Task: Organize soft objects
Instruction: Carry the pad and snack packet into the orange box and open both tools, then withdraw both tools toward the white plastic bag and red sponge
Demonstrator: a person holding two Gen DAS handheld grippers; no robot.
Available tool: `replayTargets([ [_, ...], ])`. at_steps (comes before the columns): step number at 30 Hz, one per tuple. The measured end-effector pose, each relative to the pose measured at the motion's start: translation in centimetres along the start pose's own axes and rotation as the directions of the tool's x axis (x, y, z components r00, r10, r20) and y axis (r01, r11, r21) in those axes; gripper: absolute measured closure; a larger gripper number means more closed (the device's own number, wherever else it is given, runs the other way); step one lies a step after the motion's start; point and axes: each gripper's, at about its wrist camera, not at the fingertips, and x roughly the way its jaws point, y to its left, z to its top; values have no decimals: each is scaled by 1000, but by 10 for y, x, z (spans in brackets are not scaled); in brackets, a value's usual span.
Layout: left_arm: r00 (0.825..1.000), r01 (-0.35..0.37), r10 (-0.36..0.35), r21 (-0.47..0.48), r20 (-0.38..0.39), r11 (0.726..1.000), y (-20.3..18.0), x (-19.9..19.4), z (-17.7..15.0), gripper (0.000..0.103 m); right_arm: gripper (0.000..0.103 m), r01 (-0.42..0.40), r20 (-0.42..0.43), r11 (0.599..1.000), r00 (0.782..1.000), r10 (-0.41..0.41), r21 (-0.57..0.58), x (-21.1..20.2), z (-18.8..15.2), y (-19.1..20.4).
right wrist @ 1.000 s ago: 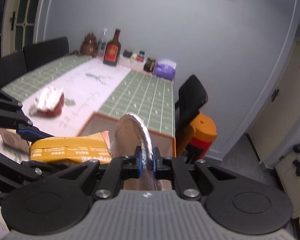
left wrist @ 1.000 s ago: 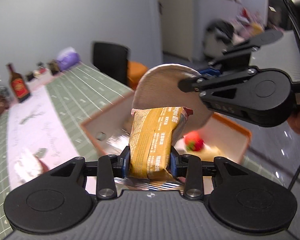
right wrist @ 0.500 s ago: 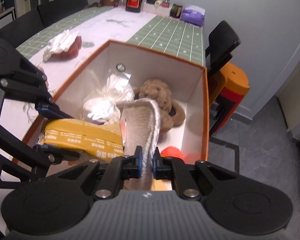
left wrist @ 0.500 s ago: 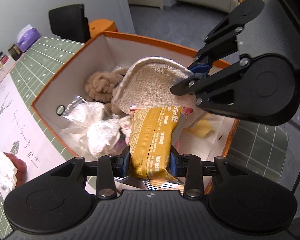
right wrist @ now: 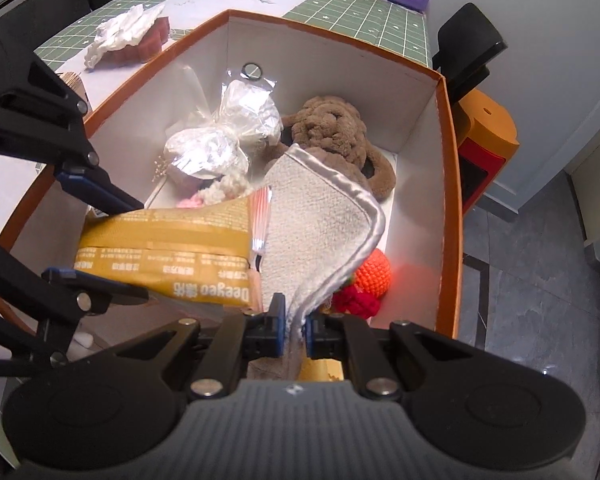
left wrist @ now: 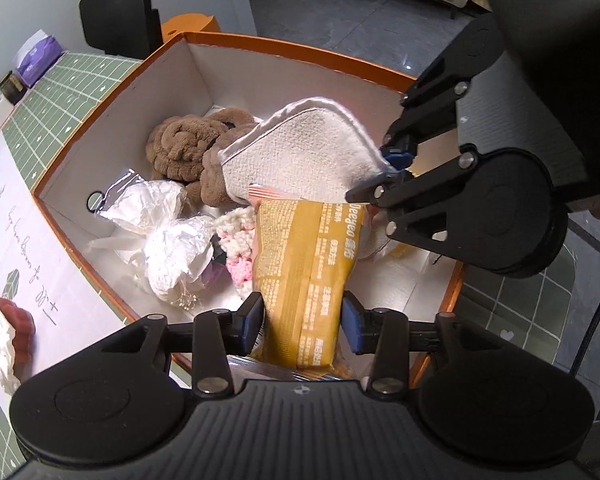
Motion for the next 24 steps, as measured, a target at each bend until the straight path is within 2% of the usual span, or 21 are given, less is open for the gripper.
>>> replayTargets([
  [2, 1000, 2, -2, -4, 12, 1000, 1, -1, -2, 40, 91, 9, 1, 1000, 1000, -9, 1, -1, 0, 1],
  [3, 1000, 4, -4, -6, 17, 1000, 2, -2, -2, 39, 85, 11, 4, 1000, 1000, -11, 0, -2, 0, 1],
  [4, 1000, 5, -5, -6, 25, 1000, 1, -4, -3, 39, 72, 12, 5, 1000, 1000, -12, 0, -3, 0, 2],
  [5, 999, 4, -4, -8, 32, 1000, 1, -6, -3, 39, 67, 15, 7, 1000, 1000, -15, 0, -4, 0, 2],
  [6, 999, 2, -2, -12, 39, 1000, 2, -8, -3, 38, 63, 17, 10, 1000, 1000, -17, 0, -6, 0, 2],
  [9, 998, 3, -2, -25, 65, 1000, 4, -16, -4, 37, 62, 27, 11, 1000, 1000, -27, -4, -9, -1, 3],
  [13, 995, -1, 5, -44, 100, 999, 6, -27, -7, 37, 40, 68, 28, 998, 997, -68, -5, -19, -1, 3],
  [16, 991, -5, 14, -66, 136, 998, 7, -36, -11, 37, 39, 95, 53, 995, 994, -95, -3, -31, 0, 3],
  [19, 981, -26, 45, -104, 189, 994, 7, -48, -18, 37, 33, 125, 94, 992, 988, -126, 11, -45, 0, 4],
  [21, 969, -56, 85, -130, 231, 990, 5, -56, -26, 37, 32, 140, 123, 990, 982, -141, 16, -53, 0, 8],
  [24, 942, -122, 167, -168, 290, 978, 1, -66, -40, 37, 32, 142, 163, 990, 976, -142, 13, -64, -2, 16],
])
